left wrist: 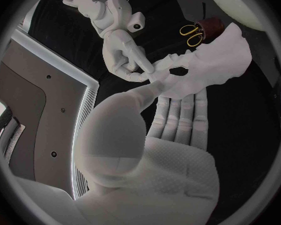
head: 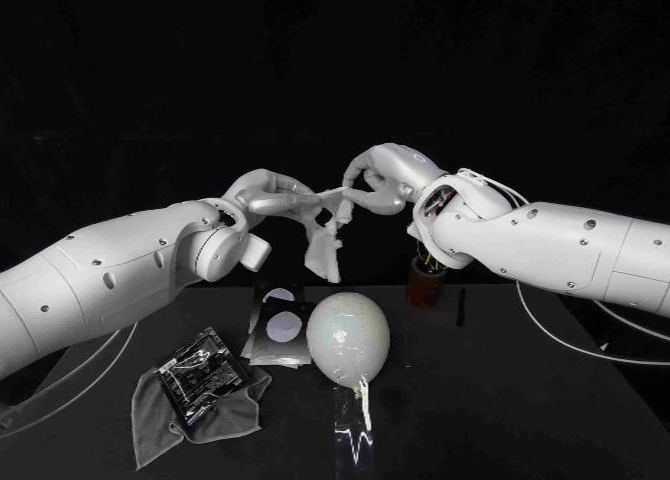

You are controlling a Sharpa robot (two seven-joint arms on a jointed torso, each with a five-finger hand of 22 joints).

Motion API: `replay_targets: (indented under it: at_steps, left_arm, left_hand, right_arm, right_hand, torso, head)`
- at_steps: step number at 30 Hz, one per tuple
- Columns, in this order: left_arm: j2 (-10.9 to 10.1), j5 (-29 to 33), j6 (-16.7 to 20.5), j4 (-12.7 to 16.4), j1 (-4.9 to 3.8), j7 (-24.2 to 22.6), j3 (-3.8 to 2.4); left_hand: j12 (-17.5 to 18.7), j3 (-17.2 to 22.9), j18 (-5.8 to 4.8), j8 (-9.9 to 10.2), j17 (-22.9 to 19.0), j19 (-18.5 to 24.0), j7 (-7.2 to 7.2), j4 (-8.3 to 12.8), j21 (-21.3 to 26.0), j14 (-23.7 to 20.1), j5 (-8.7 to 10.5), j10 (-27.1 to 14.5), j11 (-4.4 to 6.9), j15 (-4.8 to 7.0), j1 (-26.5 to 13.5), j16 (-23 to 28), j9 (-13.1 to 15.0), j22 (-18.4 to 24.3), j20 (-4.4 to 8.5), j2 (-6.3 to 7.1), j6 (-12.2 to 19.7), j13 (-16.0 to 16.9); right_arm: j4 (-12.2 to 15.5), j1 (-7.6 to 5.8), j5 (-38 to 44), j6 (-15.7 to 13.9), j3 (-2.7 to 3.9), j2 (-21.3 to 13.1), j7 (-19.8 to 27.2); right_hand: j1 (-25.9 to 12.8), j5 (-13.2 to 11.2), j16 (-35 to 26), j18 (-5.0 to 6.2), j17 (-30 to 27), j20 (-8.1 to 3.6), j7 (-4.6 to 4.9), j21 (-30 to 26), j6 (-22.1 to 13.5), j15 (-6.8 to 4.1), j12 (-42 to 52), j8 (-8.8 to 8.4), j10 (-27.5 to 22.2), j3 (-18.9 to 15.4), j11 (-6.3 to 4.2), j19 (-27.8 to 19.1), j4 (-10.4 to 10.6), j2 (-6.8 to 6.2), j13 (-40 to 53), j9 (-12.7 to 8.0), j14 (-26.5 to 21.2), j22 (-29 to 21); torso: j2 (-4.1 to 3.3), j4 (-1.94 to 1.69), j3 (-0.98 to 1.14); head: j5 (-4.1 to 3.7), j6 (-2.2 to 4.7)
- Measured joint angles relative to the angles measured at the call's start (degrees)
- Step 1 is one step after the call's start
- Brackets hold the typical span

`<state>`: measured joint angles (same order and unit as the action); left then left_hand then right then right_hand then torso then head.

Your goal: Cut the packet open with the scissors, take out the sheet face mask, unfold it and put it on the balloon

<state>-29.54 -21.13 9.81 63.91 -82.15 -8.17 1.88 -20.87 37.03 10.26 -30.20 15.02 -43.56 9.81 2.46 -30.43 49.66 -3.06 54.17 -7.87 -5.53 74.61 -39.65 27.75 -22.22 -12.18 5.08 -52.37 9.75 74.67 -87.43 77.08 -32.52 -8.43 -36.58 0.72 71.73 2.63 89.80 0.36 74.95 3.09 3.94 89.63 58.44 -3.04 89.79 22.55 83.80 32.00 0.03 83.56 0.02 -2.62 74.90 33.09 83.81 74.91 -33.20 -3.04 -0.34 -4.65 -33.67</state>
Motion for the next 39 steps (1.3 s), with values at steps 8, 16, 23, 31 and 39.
replay_targets:
  at_steps: [8, 16, 23, 31, 39]
  left_arm:
    - [0.27, 0.75, -0.03, -0.53, 0.0, -1.11, 0.02]
    - [0.37, 1.14, 0.03, -0.6, 0.0, -2.29, 0.02]
    - [0.81, 1.35, 0.01, -1.15, -0.07, -2.79, 0.02]
    - [1.38, 0.76, -0.22, -2.12, -0.7, -2.83, 0.07]
    - [1.71, 0.47, -1.5, -2.46, -2.2, -2.51, 0.1]
  left_hand:
    - [4.44, -1.08, 0.0, -1.24, -1.93, -6.22, -1.01, -1.43, 6.04, 13.76, 0.11, 14.11, 2.78, 2.66, 1.88, 5.98, 2.07, 6.17, -0.23, -0.87, 2.77, -4.29]
    - [2.59, -3.94, -0.14, -2.2, 2.79, -23.31, -2.52, -2.31, 2.57, 25.61, 0.12, 16.58, 4.52, 6.01, 3.38, -0.05, 3.74, 6.82, 6.89, -2.36, 4.92, -2.94]
    - [1.29, -4.48, -0.58, -3.06, 8.82, -30.3, -2.46, -2.85, 6.03, 26.13, 0.22, 14.74, 4.89, 6.65, 3.67, -3.77, 3.77, 10.65, 8.02, -2.66, 5.86, -1.1]
    - [1.23, -4.22, -0.87, -3.34, 12.01, -34.12, -2.64, -3.43, 6.54, 25.87, 0.23, 13.7, 4.89, 6.75, 3.89, -5.56, 4.51, 11.9, 8.56, -2.43, 6.05, -0.55]
    - [-0.02, -3.77, -0.53, -3.34, 27.56, -38.68, -2.75, -4.2, 5.99, 29.68, 0.34, 13.62, 5.23, 7.43, 4.42, -17.77, 4.83, 12.0, 9.42, -1.9, 6.12, 0.45]
  right_arm:
    - [0.56, 0.01, -0.22, -0.33, 0.0, -0.28, -0.01]
    - [0.21, 0.01, -0.48, -0.58, 0.01, -0.34, 0.08]
    - [0.18, 0.01, -0.55, -0.58, 0.01, -0.28, 0.15]
    - [-0.06, 0.01, -0.55, -0.55, 0.01, -0.1, 0.4]
    - [-0.3, 0.0, -1.0, -0.5, -0.07, 0.3, 0.65]
  right_hand:
    - [0.07, 0.01, -0.01, 0.0, -0.05, 0.0, -0.09, -0.01, -0.09, 0.0, -0.1, 0.01, 0.0, -0.01, 0.0, 0.0, 0.0, 0.07, 0.02, 0.0, 0.0, 0.02]
    - [0.06, 0.0, -0.05, 0.0, -0.04, 0.0, -0.1, 0.17, -0.1, 0.0, 0.02, 0.01, 0.0, -0.01, 0.0, 0.0, -0.01, 0.06, 0.05, 0.0, 0.0, 0.04]
    - [0.06, -0.01, -0.2, 0.0, -0.01, 0.0, 0.05, 0.17, 0.06, 0.0, 0.02, 0.01, 0.0, -0.04, 0.0, 0.0, -0.03, 0.06, 0.05, 0.0, 0.0, 0.04]
    - [0.05, -0.02, 0.0, 0.0, 0.0, 0.0, 0.12, 0.16, 0.12, 0.0, 0.01, 0.01, 0.0, -0.08, 0.0, 0.0, -0.07, 0.05, 0.02, 0.0, 0.0, 0.02]
    - [0.29, -0.13, 0.0, 0.0, 0.0, 0.0, 0.12, 0.11, 0.12, 0.0, -0.08, 0.01, 0.0, 0.02, 0.0, 0.0, 0.15, -0.19, 0.0, 0.0, 0.0, 0.0]
  torso:
    - [0.0, 0.01, -0.01]
    - [-0.01, 0.03, 0.02]
    - [-0.01, 0.05, 0.03]
    - [0.0, 0.0, 0.05]
    - [-0.01, 0.0, 0.03]
  head:
    - [0.0, -0.16]
    - [-0.05, -0.31]
    - [-0.14, -0.41]
    - [-0.33, -0.46]
    - [-0.43, -0.54]
